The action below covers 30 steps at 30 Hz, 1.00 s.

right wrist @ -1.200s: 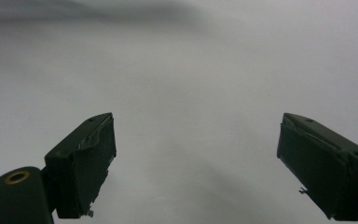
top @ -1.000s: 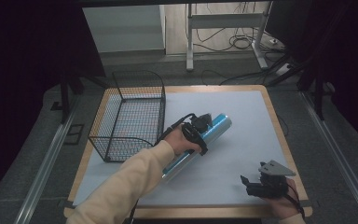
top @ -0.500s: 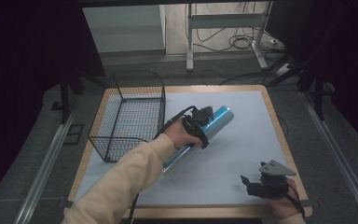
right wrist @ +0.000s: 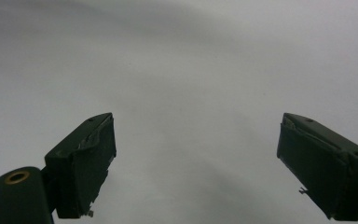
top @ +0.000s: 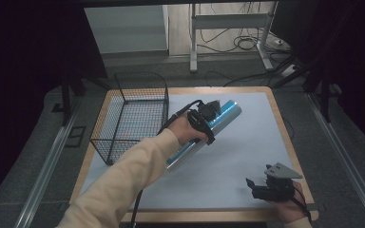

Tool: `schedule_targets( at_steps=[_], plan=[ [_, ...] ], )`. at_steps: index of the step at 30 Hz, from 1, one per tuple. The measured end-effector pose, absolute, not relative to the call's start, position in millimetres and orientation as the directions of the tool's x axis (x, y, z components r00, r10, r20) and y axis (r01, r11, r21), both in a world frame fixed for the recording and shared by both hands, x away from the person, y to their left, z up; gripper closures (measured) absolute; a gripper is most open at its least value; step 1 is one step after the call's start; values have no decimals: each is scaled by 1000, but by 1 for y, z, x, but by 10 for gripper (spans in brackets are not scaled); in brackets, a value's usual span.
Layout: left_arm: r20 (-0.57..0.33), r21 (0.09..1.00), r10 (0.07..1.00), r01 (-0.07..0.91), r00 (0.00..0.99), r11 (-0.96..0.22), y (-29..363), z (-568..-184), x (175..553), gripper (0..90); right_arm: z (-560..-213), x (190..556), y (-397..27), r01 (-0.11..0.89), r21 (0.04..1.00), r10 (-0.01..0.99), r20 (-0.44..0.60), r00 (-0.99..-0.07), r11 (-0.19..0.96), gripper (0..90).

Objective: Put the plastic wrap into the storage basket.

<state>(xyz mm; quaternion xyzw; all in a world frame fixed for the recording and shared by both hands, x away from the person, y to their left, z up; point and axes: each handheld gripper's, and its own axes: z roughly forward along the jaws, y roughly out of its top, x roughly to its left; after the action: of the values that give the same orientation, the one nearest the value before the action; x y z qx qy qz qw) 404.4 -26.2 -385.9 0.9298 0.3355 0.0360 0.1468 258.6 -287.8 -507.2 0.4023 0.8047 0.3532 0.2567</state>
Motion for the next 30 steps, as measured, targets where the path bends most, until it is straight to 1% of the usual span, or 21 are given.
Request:
schedule_targets(
  at_steps=[11,30],
  plan=[
    [-19,312,627,601,779,-736,-30,-372,407,315,-507,259,-288,466,776,829,-128,-544,426,119],
    [23,333,637,595,771,-732,-27,-347,427,315,-507,259,-289,473,771,832,-128,-540,426,119]
  ],
)
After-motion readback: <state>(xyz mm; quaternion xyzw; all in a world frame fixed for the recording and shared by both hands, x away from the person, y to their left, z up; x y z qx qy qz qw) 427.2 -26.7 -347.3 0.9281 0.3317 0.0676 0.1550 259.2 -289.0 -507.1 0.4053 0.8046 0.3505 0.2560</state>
